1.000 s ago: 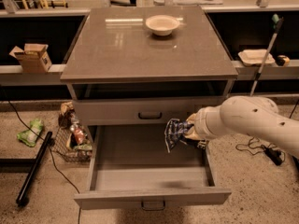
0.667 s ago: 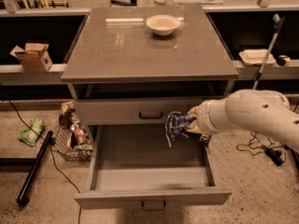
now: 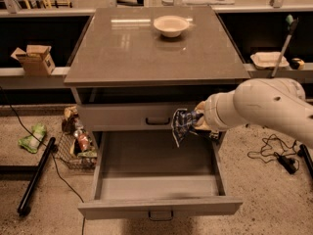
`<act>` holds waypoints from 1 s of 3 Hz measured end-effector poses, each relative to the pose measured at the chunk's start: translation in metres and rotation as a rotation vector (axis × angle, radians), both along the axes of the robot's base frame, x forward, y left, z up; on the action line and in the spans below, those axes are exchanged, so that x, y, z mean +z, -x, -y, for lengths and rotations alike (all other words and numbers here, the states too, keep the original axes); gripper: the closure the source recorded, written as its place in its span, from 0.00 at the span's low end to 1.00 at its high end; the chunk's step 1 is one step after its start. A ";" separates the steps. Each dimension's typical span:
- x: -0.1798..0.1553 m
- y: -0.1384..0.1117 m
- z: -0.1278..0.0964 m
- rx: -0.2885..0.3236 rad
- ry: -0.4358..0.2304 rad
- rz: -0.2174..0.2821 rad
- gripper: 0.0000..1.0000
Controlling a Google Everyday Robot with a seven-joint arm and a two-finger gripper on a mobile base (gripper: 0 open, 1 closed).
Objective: Pick blue chip bag from middle drawer and place on counter
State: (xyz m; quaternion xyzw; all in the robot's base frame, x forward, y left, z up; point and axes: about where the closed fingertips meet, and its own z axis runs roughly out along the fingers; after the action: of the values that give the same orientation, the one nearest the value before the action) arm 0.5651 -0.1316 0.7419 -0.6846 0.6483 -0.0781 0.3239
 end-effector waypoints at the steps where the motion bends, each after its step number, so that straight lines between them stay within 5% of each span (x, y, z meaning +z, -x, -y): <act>1: 0.060 -0.011 -0.022 0.070 0.087 0.045 1.00; 2: 0.108 -0.026 -0.047 0.134 0.186 0.047 1.00; 3: 0.108 -0.026 -0.047 0.134 0.186 0.048 1.00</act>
Offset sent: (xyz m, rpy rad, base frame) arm 0.0498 0.0666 0.1595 -0.2875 -0.0709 0.1825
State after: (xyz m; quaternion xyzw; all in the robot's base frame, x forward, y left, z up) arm 0.5907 -0.0848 0.8499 -0.7514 0.5832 -0.1325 0.2790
